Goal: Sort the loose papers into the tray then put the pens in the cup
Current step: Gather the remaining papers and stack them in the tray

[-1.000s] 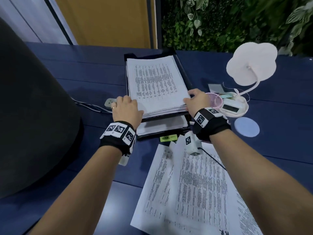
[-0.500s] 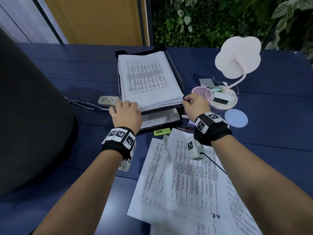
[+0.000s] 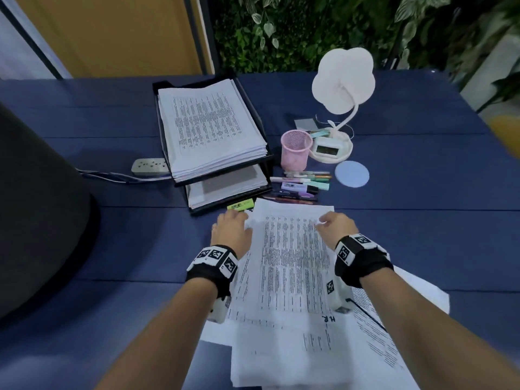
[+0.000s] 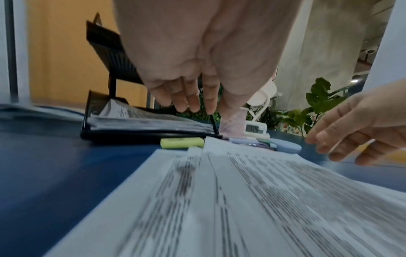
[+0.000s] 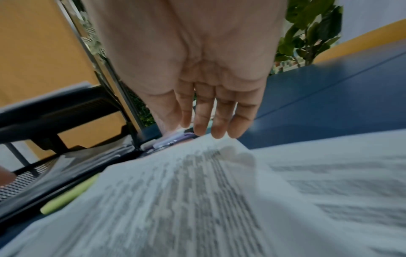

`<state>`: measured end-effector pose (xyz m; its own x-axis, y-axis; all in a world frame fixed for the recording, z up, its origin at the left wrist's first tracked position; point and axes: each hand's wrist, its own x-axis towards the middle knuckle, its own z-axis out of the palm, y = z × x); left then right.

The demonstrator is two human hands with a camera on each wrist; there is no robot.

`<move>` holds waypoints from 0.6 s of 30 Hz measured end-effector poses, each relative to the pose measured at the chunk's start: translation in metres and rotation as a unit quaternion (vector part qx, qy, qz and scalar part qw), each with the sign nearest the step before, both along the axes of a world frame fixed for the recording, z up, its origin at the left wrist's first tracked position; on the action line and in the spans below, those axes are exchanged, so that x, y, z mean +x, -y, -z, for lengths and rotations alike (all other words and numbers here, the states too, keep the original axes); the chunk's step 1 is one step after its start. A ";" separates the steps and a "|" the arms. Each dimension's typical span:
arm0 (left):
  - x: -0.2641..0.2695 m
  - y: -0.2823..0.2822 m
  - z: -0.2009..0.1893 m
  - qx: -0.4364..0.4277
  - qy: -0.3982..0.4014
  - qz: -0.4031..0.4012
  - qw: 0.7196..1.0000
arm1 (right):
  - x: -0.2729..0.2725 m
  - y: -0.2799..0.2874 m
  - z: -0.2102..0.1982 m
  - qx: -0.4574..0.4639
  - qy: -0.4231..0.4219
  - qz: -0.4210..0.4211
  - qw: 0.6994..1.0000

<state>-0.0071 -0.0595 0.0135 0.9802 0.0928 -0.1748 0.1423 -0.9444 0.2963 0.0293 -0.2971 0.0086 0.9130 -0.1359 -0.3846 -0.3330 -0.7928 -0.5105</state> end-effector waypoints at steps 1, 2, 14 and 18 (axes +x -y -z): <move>-0.002 0.002 0.005 -0.008 -0.028 -0.006 1.000 | -0.005 0.005 0.004 -0.008 -0.013 0.002 1.000; -0.003 0.005 0.010 -0.016 -0.054 -0.015 0.998 | -0.010 0.010 0.008 -0.020 -0.025 0.001 0.999; -0.009 0.028 0.038 -0.226 -0.128 -0.140 0.956 | -0.034 0.029 0.019 -0.039 -0.089 -0.056 0.994; -0.020 0.034 0.037 -0.320 -0.061 -0.117 0.938 | -0.034 0.034 0.025 0.033 -0.059 0.025 0.997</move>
